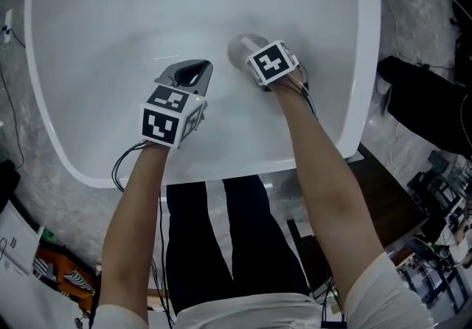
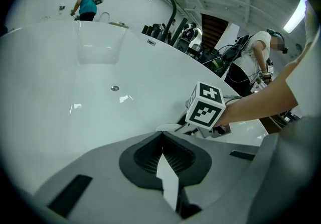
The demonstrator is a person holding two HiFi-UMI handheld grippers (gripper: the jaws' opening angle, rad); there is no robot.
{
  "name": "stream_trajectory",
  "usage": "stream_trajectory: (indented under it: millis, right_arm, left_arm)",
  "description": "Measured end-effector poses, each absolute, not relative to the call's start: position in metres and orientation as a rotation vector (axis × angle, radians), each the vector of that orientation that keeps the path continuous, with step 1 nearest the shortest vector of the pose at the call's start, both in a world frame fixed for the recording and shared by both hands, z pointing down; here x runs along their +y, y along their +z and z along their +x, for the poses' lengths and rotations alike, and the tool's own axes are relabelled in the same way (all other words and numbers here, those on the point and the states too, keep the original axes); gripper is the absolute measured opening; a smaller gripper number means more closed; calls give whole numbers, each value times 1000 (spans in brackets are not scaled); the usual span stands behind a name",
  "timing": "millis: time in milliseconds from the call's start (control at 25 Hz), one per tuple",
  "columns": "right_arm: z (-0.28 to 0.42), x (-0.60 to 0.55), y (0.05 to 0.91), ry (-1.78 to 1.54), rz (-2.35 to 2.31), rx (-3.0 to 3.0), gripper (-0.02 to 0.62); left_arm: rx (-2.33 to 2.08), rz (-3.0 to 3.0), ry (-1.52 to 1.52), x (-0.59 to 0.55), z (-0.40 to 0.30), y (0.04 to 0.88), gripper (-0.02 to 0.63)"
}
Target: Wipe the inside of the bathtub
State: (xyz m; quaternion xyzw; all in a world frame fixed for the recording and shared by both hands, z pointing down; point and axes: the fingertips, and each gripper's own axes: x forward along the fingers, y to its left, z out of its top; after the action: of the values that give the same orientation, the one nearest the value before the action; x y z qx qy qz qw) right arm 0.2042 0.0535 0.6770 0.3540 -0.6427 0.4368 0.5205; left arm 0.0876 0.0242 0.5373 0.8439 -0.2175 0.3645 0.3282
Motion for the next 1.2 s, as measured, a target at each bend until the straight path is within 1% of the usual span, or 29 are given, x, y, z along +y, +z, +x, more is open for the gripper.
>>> stream_trajectory:
  millis: [240, 640, 840, 1040, 1200]
  right_arm:
    - [187, 34, 625, 1157, 1022, -1645, 97]
    - [176, 34, 493, 1321, 1285, -1871, 97]
    - [173, 50, 428, 1317, 1322, -1961, 97]
    - [181, 47, 385, 1256, 1322, -2055, 97]
    - [156, 55, 329, 1189, 1303, -2134, 97]
  left_arm:
    - [-615, 2192, 932, 21, 71, 505, 12]
    - [-721, 2198, 836, 19, 62, 406, 12]
    - [-740, 2228, 785, 28, 67, 349, 12]
    - [-813, 2267, 721, 22, 81, 306, 12]
    - [-911, 2273, 651, 30, 52, 257, 12]
